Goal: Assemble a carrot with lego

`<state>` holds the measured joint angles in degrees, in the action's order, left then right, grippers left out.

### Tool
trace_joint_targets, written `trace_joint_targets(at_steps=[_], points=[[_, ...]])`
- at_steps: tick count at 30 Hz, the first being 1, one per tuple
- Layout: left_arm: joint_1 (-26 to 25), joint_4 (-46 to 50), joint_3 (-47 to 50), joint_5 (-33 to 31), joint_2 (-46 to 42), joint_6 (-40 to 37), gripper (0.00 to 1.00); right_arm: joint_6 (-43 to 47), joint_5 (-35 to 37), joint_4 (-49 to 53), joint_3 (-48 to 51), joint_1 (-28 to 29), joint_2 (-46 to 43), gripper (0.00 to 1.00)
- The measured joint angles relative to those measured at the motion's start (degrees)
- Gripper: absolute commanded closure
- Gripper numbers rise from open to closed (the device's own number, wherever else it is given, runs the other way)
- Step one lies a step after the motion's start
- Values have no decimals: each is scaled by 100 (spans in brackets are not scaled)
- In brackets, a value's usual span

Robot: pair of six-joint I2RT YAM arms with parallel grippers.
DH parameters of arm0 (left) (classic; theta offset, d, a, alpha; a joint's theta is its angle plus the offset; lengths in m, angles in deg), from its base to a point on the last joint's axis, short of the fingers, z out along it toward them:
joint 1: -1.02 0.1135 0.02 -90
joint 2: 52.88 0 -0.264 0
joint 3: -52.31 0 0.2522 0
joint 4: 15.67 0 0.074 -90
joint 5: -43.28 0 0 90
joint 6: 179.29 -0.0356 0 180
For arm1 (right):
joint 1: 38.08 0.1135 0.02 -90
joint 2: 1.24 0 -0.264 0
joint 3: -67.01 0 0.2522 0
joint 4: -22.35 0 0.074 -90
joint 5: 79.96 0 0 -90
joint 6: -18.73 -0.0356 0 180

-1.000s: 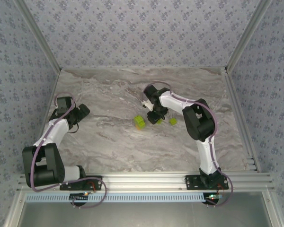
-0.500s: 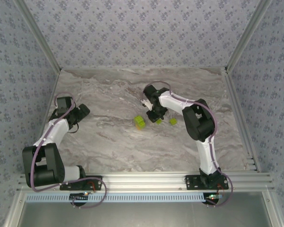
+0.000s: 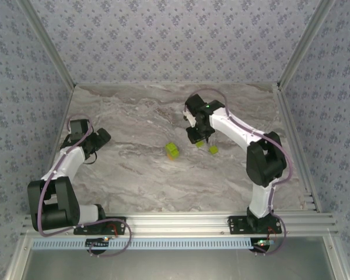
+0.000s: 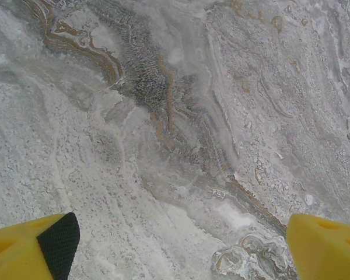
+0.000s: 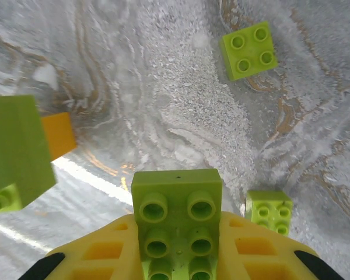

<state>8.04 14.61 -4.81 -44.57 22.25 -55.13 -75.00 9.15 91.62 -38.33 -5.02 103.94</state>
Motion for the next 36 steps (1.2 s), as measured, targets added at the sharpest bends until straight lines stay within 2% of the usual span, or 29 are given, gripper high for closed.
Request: trace_joint_targets(at_steps=[13,22,36], points=[[0,2,0,20,-2,0,7,-581,-2,590,-890,634,-57,70],[0,0,0,20,-2,0,7,-767,-98,649,-1591,922,656,70],[0,0,0,20,-2,0,7,-901,-201,658,-1799,1207,1189,70]])
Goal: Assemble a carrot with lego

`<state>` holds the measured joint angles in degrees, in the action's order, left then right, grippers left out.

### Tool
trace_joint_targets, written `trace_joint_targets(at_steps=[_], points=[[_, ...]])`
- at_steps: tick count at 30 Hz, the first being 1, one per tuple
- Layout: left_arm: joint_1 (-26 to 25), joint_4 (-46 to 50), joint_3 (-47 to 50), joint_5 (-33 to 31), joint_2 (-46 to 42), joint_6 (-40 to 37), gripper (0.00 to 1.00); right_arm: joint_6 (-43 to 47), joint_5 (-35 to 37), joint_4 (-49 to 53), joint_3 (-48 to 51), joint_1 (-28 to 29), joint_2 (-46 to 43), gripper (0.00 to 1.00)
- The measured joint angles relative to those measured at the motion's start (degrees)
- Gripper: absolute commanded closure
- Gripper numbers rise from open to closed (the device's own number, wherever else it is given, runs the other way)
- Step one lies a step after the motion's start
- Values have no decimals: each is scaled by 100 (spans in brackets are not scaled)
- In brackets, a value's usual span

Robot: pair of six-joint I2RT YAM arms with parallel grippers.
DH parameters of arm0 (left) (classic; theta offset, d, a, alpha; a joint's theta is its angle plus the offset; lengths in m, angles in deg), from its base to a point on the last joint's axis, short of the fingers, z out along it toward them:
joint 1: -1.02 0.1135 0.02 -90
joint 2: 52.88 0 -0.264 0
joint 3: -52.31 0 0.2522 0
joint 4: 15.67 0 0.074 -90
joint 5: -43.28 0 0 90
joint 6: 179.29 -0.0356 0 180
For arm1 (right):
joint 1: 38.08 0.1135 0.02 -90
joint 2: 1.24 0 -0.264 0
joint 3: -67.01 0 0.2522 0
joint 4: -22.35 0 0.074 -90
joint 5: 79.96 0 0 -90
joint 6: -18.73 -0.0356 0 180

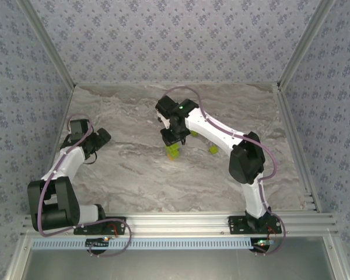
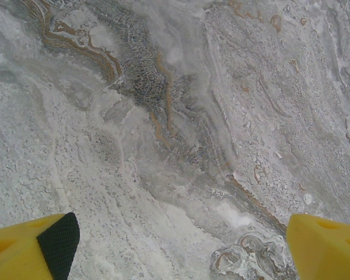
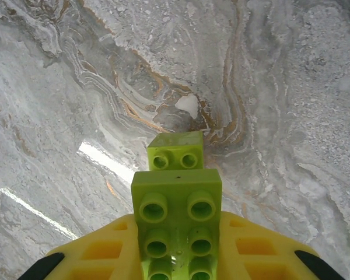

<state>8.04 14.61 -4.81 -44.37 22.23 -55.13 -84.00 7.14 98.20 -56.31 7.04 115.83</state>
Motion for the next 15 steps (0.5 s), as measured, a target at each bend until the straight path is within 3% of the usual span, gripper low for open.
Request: trace_joint_targets(at_steps=[15], points=[[0,0,0,0,0,0,7,4,2,15,-20,46,179,70]])
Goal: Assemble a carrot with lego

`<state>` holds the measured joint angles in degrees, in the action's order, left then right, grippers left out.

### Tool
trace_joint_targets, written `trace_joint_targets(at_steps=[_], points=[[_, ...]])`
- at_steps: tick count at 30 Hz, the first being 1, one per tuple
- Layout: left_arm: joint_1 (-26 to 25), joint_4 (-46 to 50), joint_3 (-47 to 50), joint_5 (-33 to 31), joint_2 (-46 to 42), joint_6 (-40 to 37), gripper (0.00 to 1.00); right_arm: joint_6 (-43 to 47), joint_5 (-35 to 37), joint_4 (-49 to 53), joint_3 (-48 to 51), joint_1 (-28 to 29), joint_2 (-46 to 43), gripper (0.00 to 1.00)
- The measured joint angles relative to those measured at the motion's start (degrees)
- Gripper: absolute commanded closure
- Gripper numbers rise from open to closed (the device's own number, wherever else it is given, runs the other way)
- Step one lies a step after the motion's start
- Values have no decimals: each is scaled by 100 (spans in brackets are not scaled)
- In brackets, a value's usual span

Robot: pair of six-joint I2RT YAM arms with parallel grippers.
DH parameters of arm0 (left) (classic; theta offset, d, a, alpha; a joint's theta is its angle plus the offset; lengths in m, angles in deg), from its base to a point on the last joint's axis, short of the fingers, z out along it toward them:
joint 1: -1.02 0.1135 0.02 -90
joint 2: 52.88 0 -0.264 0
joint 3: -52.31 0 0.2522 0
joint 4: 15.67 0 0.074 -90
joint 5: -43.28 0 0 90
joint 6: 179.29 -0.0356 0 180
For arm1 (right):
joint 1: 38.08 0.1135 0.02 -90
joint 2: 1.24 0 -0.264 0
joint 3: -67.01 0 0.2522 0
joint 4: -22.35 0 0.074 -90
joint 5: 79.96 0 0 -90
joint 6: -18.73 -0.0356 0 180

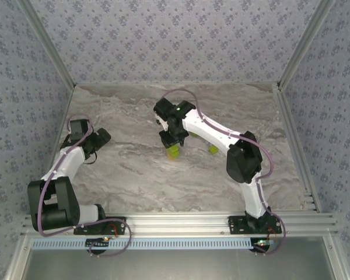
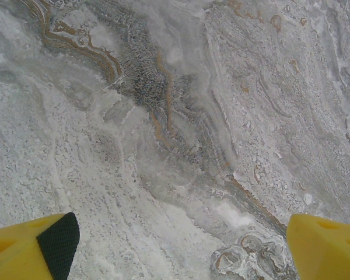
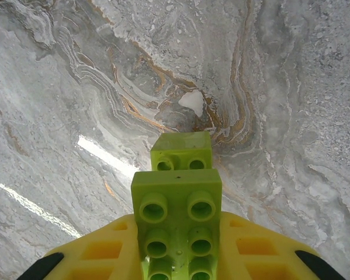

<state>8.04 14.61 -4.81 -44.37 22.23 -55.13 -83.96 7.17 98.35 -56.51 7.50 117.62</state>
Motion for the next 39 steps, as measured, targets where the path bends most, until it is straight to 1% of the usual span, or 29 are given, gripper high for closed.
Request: trace_joint_targets(at_steps=[23,33,39], points=[[0,0,0,0,0,0,7,109,120,310,-197,76,157,69],[0,0,0,0,0,0,7,153,446,374,-306,212,293,69],[0,0,0,0,0,0,7,153,525,332,-289,243,308,69]])
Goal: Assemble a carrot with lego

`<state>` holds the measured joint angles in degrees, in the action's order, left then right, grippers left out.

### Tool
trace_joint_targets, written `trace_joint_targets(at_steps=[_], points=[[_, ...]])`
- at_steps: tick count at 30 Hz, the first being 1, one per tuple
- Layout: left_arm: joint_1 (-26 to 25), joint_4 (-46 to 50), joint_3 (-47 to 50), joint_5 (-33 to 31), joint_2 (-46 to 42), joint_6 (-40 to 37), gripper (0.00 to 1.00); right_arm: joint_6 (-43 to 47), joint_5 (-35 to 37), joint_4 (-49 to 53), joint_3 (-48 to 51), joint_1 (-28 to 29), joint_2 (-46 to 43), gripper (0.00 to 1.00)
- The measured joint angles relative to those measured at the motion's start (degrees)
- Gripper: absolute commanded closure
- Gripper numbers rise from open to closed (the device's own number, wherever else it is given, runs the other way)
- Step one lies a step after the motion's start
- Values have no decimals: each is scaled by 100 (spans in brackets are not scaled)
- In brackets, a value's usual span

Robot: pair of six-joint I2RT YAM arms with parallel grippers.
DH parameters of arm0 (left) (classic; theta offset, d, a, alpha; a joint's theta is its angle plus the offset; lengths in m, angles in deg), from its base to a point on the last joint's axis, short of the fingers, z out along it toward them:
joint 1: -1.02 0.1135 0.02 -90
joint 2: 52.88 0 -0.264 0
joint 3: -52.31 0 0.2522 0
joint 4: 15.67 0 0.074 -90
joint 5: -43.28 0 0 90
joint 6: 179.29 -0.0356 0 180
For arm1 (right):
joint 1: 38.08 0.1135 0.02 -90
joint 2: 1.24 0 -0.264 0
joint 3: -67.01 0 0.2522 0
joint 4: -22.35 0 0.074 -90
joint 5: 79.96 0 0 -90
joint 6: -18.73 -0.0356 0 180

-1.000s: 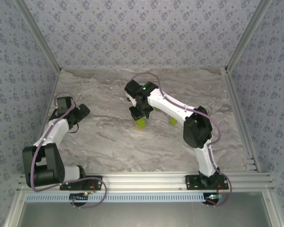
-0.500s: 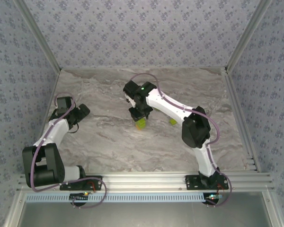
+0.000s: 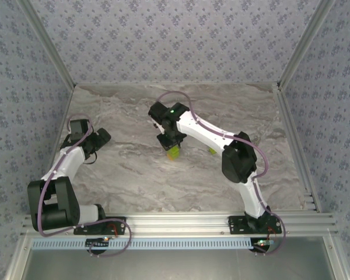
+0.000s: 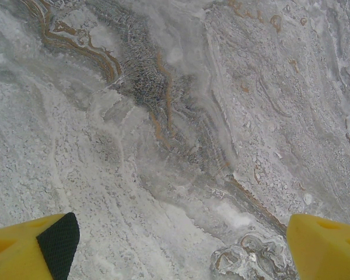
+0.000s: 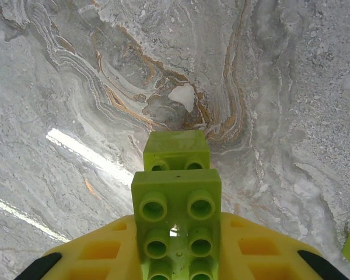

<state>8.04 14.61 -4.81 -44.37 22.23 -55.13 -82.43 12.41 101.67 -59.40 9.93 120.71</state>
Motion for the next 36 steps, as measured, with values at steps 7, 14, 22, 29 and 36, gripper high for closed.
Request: trace_joint_targets(at_steps=[7,14,22,29,36], points=[[0,0,0,0,0,0,7,0,9,-39,-2,2,20,69],[0,0,0,0,0,0,7,44,-31,249,-332,-35,149,70],[0,0,0,0,0,0,7,201,-179,835,-1596,-105,295,69],[0,0,0,0,0,0,7,376,-240,1123,-1670,-72,264,69],[0,0,0,0,0,0,7,612,-264,1217,-1187,83,264,69]])
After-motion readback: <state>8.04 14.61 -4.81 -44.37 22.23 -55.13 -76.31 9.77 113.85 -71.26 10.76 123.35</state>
